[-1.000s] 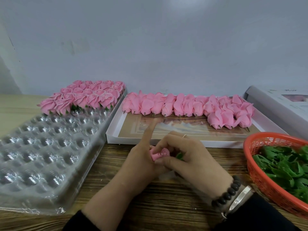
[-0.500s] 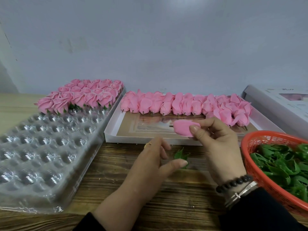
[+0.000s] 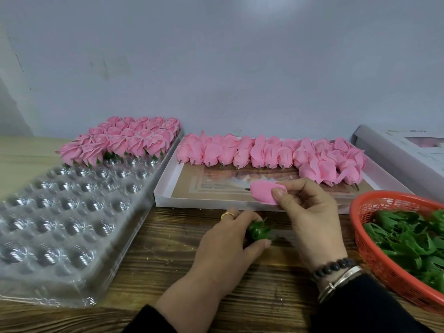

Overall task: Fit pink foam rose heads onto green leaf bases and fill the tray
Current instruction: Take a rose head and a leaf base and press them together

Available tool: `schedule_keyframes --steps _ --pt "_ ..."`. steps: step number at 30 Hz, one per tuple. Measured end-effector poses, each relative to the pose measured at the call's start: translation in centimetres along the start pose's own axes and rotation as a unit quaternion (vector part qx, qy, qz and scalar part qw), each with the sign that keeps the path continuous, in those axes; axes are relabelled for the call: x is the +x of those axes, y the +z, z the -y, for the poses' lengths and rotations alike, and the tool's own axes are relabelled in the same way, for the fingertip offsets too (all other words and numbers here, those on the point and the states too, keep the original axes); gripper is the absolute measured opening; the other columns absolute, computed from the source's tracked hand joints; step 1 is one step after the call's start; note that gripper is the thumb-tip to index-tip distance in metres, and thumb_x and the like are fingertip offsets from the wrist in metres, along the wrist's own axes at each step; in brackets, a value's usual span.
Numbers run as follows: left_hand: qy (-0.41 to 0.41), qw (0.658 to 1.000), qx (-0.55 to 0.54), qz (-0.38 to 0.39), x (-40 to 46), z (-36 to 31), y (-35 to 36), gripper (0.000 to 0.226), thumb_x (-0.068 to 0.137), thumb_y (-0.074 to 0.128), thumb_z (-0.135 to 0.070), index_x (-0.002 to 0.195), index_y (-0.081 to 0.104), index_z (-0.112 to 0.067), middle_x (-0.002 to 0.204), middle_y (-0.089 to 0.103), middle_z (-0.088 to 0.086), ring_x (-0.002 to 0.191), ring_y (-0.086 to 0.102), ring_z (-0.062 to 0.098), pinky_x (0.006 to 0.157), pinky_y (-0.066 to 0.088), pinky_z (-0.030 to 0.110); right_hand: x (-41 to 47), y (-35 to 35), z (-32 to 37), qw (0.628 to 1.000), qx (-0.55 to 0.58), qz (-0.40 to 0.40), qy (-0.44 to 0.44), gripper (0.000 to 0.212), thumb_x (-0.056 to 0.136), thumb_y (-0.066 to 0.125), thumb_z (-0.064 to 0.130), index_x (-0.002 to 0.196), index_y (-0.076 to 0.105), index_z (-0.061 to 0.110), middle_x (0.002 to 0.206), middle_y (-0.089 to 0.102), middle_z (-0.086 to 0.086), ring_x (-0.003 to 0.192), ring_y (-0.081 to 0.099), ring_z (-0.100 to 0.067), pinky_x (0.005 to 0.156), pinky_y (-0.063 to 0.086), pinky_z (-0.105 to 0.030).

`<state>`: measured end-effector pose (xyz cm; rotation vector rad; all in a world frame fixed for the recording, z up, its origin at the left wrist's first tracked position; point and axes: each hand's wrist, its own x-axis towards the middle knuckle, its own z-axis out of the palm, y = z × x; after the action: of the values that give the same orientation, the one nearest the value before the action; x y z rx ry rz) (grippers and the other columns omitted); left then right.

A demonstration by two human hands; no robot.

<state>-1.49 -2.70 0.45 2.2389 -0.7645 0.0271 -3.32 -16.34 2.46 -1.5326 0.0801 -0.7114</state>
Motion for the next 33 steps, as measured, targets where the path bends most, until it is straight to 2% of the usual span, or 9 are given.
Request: schedule_keyframes --steps 3,7,11,16,19,23,26,30,33 --pt "-0.034 0.981 -0.183 -0.054 0.0 0.3 -0.3 0.033 0.082 0.067 -0.016 0.083 0.046 -0.041 0.078 0.059 -0.019 0.071 0.059 0.001 0.065 0.046 0.02 0.2 -0.1 -0.1 1.0 0.02 -0.004 0.001 0.022 0.077 0.068 0.0 0.069 0.065 0.02 0.062 0.048 0.0 0.058 0.041 -0.005 0.056 0.04 -0.012" --pt "-0.034 0.924 -0.36 -0.12 0.1 0.6 -1.3 0.035 0.081 0.063 0.004 0.094 0.047 -0.024 0.087 0.068 0.002 0.063 0.066 0.017 0.057 0.049 0.018 0.3 0.0 0.4 0.998 0.067 0.016 -0.006 0.013 0.069 0.069 0.016 0.067 0.07 0.029 0.064 0.054 0.003 0.065 0.047 -0.012 0.06 0.046 -0.012" --pt "-0.05 0.86 -0.484 -0.155 0.3 0.7 -1.9 0.036 0.076 0.063 0.007 0.106 0.058 -0.013 0.092 0.069 0.014 0.066 0.067 0.017 0.058 0.051 0.018 -0.1 0.6 1.1 0.995 0.081 0.053 -0.011 0.007 0.064 0.069 0.024 0.07 0.071 0.027 0.068 0.056 -0.003 0.066 0.047 -0.013 0.061 0.047 -0.013" --pt "-0.042 0.824 -0.543 -0.153 0.4 0.6 -2.1 0.043 0.067 0.063 0.0 0.109 0.059 -0.006 0.082 0.071 0.015 0.075 0.07 0.019 0.065 0.054 0.02 -0.5 1.1 1.9 0.993 0.076 0.084 -0.02 0.01 0.062 0.068 0.024 0.07 0.072 0.029 0.065 0.057 0.0 0.064 0.045 -0.016 0.059 0.043 -0.013" --pt "-0.042 0.829 -0.533 -0.162 0.4 0.5 -2.2 0.04 0.071 0.062 0.008 0.109 0.058 -0.005 0.08 0.071 0.012 0.073 0.07 0.018 0.065 0.055 0.02 -0.6 1.2 2.1 0.992 0.07 0.098 -0.021 0.008 0.064 0.069 0.019 0.069 0.071 0.025 0.063 0.057 0.002 0.061 0.046 -0.011 0.058 0.044 -0.012" --pt "-0.04 0.859 -0.481 -0.169 0.5 0.3 -2.1 0.04 0.075 0.06 0.016 0.106 0.059 -0.008 0.078 0.071 0.004 0.066 0.067 0.012 0.06 0.054 0.018 -0.8 1.5 1.9 0.991 0.049 0.117 -0.034 0.02 0.073 0.068 -0.006 0.073 0.066 0.014 0.058 0.059 0.008 0.056 0.051 0.002 0.057 0.044 -0.01" --pt "-0.035 0.88 -0.446 -0.161 0.4 0.1 -2.1 0.045 0.076 0.057 0.02 0.105 0.059 -0.013 0.086 0.068 0.002 0.07 0.065 0.005 0.063 0.052 0.016 -1.0 1.7 1.6 0.992 0.006 0.12 -0.043 0.022 0.074 0.07 -0.005 0.074 0.066 0.016 0.062 0.06 0.008 0.063 0.053 -0.005 0.062 0.047 -0.018" --pt "-0.023 0.898 -0.411 -0.159 0.4 -0.4 -2.0 0.048 0.076 0.058 0.021 0.105 0.058 -0.017 0.095 0.067 0.003 0.086 0.063 0.006 0.083 0.051 0.018 -1.1 1.8 1.2 0.984 -0.083 0.13 -0.091 0.029 0.075 0.072 -0.001 0.072 0.063 0.026 0.072 0.061 0.004 0.069 0.055 -0.011 0.066 0.045 -0.024" --pt "-0.026 0.901 -0.407 -0.151 0.3 -0.5 -2.0 0.05 0.077 0.059 0.019 0.109 0.057 -0.019 0.095 0.068 0.002 0.087 0.064 0.007 0.086 0.05 0.02 -1.1 1.9 1.2 0.976 -0.128 0.124 -0.127 0.029 0.075 0.072 0.007 0.071 0.061 0.034 0.074 0.059 0.002 0.07 0.055 -0.006 0.067 0.044 -0.019"
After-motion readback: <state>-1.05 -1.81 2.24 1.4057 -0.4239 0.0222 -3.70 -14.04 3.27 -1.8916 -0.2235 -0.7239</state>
